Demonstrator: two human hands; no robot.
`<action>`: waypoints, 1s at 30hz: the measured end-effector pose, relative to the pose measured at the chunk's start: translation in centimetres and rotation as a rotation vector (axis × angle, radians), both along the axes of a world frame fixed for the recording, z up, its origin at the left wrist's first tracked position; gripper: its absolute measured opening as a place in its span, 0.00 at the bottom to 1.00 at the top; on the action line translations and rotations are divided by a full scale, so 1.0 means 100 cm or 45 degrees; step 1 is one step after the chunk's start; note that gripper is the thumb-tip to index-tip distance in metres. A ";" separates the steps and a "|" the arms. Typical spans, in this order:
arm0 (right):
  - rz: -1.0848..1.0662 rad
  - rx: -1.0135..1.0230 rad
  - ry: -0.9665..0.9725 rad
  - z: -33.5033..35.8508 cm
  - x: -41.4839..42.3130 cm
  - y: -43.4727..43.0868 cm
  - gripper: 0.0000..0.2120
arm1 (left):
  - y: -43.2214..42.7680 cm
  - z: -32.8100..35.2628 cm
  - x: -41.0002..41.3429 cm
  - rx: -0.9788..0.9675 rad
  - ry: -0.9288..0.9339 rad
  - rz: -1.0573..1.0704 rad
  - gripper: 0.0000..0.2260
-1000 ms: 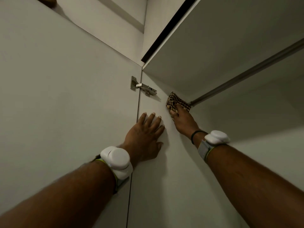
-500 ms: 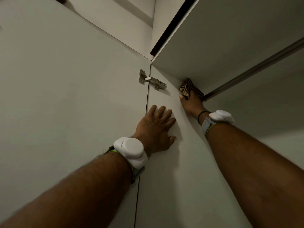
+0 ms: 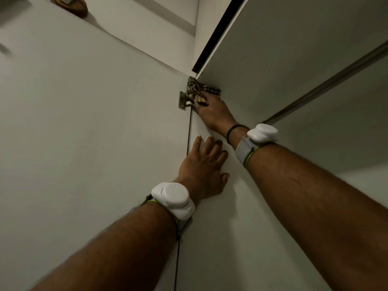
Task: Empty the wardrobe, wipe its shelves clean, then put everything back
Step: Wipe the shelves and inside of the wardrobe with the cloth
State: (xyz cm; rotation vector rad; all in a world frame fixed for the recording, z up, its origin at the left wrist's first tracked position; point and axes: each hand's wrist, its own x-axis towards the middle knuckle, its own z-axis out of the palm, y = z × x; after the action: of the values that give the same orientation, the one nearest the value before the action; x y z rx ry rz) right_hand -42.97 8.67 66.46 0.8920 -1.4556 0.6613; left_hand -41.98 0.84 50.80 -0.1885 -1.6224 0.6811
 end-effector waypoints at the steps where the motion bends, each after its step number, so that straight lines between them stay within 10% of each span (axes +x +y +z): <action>1: -0.040 0.038 0.024 0.001 0.003 0.000 0.19 | 0.000 0.000 0.000 -0.007 0.006 -0.009 0.31; 30: -0.499 -0.239 -0.441 0.022 -0.040 0.099 0.31 | 0.018 -0.017 -0.005 0.117 -0.027 -0.005 0.35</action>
State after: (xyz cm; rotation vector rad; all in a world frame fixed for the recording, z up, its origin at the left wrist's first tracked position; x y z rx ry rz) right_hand -46.98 18.61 68.68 0.3384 -1.7802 0.6622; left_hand -42.51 2.60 49.14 -0.1325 -1.6697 0.6013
